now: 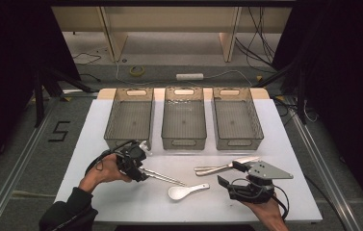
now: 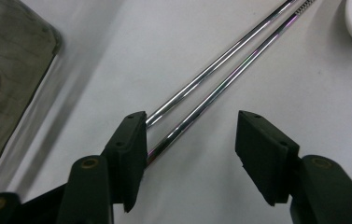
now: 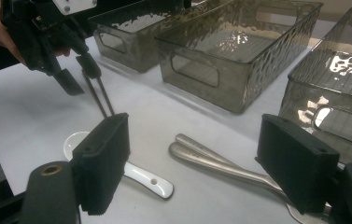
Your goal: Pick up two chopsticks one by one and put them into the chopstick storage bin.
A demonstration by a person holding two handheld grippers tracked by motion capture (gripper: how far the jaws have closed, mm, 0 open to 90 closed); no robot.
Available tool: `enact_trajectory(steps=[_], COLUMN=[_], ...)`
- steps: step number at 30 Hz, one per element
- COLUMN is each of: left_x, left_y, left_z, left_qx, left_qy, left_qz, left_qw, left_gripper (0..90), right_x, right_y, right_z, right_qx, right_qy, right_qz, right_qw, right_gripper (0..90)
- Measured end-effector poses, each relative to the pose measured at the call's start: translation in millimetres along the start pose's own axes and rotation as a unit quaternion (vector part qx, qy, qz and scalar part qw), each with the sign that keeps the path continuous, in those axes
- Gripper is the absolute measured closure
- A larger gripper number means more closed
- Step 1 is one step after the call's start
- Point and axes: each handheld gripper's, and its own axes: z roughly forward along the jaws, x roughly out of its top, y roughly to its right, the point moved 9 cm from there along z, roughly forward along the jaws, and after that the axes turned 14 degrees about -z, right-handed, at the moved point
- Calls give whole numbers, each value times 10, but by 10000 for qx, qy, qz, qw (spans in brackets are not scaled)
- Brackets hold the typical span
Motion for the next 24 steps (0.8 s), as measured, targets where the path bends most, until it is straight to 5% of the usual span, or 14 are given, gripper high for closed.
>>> enact_trajectory(steps=[14,24], left_x=[-65,-57], left_y=[-36,-59], left_z=[102,109], left_qx=[120,296], left_qy=[-201,-327], left_qz=[333,278], left_qw=[9992,9986], left_gripper=[520,545], right_x=[-8,-14], right_y=[-7,-13], right_z=[4,15], right_qx=[20,34], right_qy=[-42,-64], right_qz=[-6,-7], right_qw=[10000,10000], right_gripper=[265,268])
